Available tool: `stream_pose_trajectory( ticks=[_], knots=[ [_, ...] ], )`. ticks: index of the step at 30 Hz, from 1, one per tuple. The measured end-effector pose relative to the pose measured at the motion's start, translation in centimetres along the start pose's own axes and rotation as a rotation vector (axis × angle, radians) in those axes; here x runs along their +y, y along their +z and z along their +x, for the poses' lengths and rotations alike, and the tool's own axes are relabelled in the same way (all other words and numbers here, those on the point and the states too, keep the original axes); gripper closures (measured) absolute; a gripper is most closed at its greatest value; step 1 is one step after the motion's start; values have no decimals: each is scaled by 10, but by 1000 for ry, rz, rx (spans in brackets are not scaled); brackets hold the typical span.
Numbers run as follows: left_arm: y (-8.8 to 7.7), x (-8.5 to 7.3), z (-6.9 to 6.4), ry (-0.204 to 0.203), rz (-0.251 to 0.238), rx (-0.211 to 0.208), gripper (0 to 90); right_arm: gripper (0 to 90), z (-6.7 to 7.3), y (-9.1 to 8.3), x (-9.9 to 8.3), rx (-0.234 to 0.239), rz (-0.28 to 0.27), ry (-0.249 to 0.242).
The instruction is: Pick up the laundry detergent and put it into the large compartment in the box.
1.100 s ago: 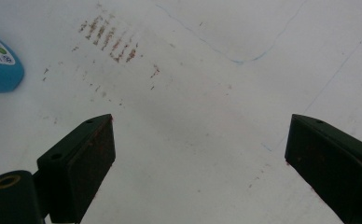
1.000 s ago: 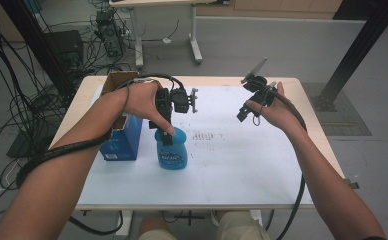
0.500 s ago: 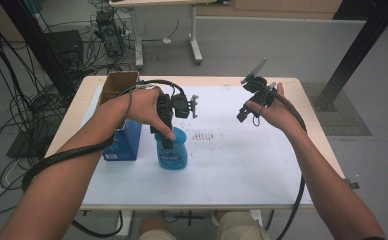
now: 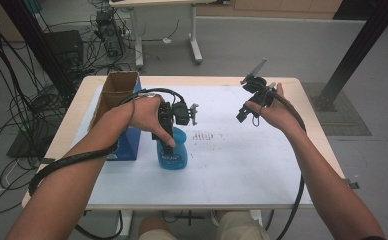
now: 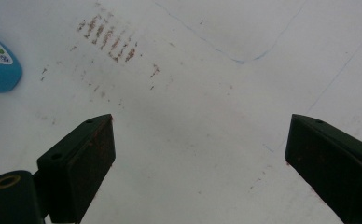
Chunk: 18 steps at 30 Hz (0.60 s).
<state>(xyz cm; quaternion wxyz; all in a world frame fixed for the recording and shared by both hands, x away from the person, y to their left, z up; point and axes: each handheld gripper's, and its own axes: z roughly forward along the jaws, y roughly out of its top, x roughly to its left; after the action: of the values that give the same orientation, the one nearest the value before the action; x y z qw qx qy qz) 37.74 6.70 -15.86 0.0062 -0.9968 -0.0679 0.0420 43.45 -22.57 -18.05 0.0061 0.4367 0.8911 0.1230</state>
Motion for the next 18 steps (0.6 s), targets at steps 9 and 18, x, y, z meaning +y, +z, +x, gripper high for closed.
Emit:
stream_pose_trajectory(
  ticks=[9,18],
  knots=[
    [6,-1,-2,-3,6,11,53,86,-1,1,0,1,5,1],
    [9,-2,-2,-5,1,9,53,86,-1,2,1,4,4,-2]
  ],
)
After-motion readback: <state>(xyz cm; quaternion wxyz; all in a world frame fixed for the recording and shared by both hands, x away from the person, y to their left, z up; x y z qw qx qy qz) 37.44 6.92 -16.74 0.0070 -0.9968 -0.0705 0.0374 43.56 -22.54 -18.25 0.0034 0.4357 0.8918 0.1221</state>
